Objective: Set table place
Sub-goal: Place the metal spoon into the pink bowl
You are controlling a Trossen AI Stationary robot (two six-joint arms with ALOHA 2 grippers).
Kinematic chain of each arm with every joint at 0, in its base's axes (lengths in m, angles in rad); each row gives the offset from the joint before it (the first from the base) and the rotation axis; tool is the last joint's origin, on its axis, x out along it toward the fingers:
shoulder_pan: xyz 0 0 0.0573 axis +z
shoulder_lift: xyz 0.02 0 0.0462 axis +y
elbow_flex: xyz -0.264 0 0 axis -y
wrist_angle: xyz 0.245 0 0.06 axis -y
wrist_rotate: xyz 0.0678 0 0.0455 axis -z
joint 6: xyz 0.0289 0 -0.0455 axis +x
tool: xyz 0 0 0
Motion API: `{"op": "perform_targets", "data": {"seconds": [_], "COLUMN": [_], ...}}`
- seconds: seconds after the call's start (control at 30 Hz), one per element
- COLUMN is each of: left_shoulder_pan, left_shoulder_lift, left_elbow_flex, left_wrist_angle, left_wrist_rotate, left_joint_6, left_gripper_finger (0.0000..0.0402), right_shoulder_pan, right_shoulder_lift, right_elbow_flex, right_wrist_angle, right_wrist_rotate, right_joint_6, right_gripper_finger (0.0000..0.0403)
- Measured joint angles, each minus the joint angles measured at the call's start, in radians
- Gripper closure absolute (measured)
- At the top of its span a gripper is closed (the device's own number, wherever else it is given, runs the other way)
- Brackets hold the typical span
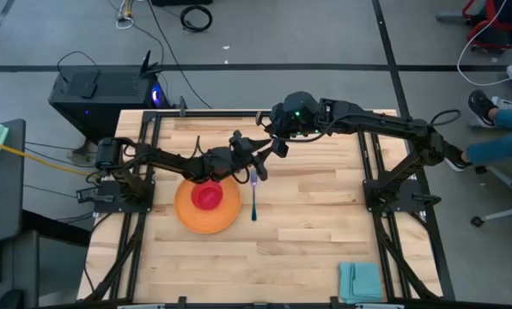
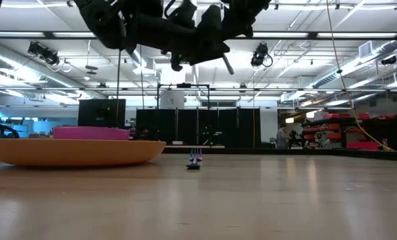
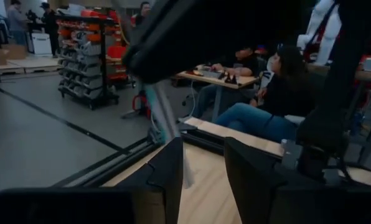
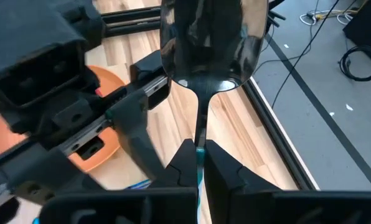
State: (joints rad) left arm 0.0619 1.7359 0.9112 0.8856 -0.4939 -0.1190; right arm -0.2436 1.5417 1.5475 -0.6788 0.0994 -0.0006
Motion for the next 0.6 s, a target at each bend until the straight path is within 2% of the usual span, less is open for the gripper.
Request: {"op": "perform_targets", "data": {"seconds": [0.6], "left_shoulder_pan": [0.048], "left_shoulder_lift": [0.06], "left_elbow_flex": [0.0], "left_wrist_angle": [0.076], "left_wrist_rotate": [0.003], "left_joint_6": [-0.054], "left_gripper_finger": [0.0283], "right_shoulder_pan": [0.0], "right_shoulder_lift": [0.0], "right_elbow_flex": [0.0], "right_wrist_angle": [0.006], "right_wrist_rotate": [0.0], "right_joint_6": [-0.003], "right_gripper_finger": [0.0393]}}
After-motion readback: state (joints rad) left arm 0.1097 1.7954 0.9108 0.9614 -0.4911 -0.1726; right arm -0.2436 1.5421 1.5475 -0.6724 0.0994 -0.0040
